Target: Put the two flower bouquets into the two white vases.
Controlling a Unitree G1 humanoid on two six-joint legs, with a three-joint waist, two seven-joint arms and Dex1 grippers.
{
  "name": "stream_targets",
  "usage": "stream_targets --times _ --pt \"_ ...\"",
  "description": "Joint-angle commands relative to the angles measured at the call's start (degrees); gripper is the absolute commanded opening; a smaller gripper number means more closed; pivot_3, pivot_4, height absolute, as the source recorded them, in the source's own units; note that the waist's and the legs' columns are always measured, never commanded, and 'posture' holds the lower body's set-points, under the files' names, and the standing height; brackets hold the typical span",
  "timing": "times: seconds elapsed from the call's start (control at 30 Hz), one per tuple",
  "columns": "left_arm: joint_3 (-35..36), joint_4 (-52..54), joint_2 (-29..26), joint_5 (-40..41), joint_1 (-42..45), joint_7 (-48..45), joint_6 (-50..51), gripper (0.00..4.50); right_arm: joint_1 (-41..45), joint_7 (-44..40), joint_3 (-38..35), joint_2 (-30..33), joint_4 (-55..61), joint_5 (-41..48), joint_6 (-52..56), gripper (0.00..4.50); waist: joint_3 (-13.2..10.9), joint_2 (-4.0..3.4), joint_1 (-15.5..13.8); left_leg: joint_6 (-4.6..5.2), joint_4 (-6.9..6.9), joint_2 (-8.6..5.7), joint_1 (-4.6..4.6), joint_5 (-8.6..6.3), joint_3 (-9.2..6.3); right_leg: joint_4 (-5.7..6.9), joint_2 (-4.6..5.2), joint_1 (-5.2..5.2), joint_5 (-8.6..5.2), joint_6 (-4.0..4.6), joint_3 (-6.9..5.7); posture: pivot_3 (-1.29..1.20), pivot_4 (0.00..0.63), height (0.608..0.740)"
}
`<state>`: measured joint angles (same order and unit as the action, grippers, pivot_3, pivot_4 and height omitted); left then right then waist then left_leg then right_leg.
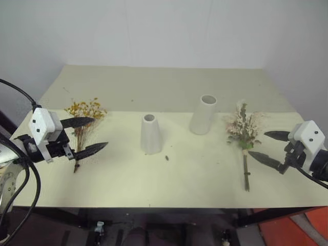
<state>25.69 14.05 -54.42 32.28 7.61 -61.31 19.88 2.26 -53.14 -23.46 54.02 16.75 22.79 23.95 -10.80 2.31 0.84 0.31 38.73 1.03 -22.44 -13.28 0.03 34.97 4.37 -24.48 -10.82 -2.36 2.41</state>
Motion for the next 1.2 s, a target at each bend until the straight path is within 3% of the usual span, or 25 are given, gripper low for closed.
stream_targets --times 0.03,0.3,0.43,0.53,0.63,0.73,0.83,1.0,1.2 --pt "3.52 3.33 -0.68 1.56 -1.76 0.43 0.74 4.48 1.93 -0.71 0.12 1.02 -0.98 0.19 -0.99 4.5 -0.01 -0.01 0.0 0.0 -0.01 0.0 0.0 0.0 0.0 0.0 0.0 -0.01 -0.01 0.01 0.0 0.0 0.15 0.74" --pt "3.47 4.42 -0.37 1.78 -3.16 1.83 1.38 4.48 3.02 -4.57 0.33 2.48 -1.59 1.66 -0.45 4.5 -0.01 -0.02 -0.08 0.0 -0.01 0.0 0.01 0.0 0.01 0.03 0.0 -0.02 -0.01 0.01 0.0 0.0 0.15 0.74" --pt "2.25 4.42 -0.59 0.82 -1.22 7.75 6.32 4.48 2.14 -3.82 -0.11 2.08 -0.38 1.77 0.38 4.5 -0.01 -0.02 -0.07 0.0 -0.01 -0.01 0.0 0.0 0.02 0.02 0.01 -0.02 -0.01 0.01 0.0 0.0 0.15 0.74" --pt "0.21 6.87 -1.24 0.17 3.72 20.19 20.27 4.48 3.53 -3.56 -0.46 2.25 2.17 4.33 3.09 4.5 -0.01 -0.02 -0.12 0.0 -0.01 -0.02 0.0 0.0 -0.01 0.05 0.01 -0.01 0.0 0.0 0.0 0.0 0.15 0.74" --pt "-2.56 11.6 1.75 -1.03 12.1 35.23 37.16 4.48 7.46 -5.41 0.72 3.75 4.82 7.28 4.33 4.5 -0.03 0.0 -0.07 0.0 0.05 -0.03 0.02 0.01 -0.06 0.05 -0.01 0.06 0.12 -0.21 -0.01 0.0 0.15 0.74" --pt "-6.32 15.47 3.32 -2.01 17.66 43.01 53.18 4.48 12.66 -6.57 3.66 4.44 6.03 10.24 6.74 4.5 -0.02 0.02 0.36 0.0 0.02 -0.06 0.07 0.0 -0.07 0.01 -0.01 0.12 0.25 -0.46 0.01 0.0 0.15 0.74" --pt "-11.91 9.44 3.5 -4.1 23.15 49.71 71.43 4.48 18.38 -6.15 10.26 5.07 8.27 10.53 10.08 4.5 -0.03 0.02 0.61 -0.05 -0.01 -0.04 0.08 -0.03 -0.13 0.06 -0.1 0.11 0.2 -0.49 0.0 0.0 0.15 0.74" --pt "-9.11 5.22 5.69 -1.08 23.58 56.65 72.62 4.48 26.29 -5.04 18.99 2.9 8.74 9.9 13.76 4.5 -0.07 0.09 1.26 -0.05 -0.06 -0.04 0.06 -0.03 -0.18 0.08 -0.08 0.01 0.2 -0.46 -0.01 0.0 0.15 0.74" --pt "-9.44 -0.76 3.14 3.61 25.05 63.44 72.62 4.48 29.77 -4.74 23.7 0.81 7.11 8.02 13.89 4.5 -0.08 0.12 0.81 -0.05 -0.05 -0.1 0.0 -0.03 -0.19 0.06 -0.01 -0.03 0.2 -0.45 -0.01 0.0 0.15 0.74"
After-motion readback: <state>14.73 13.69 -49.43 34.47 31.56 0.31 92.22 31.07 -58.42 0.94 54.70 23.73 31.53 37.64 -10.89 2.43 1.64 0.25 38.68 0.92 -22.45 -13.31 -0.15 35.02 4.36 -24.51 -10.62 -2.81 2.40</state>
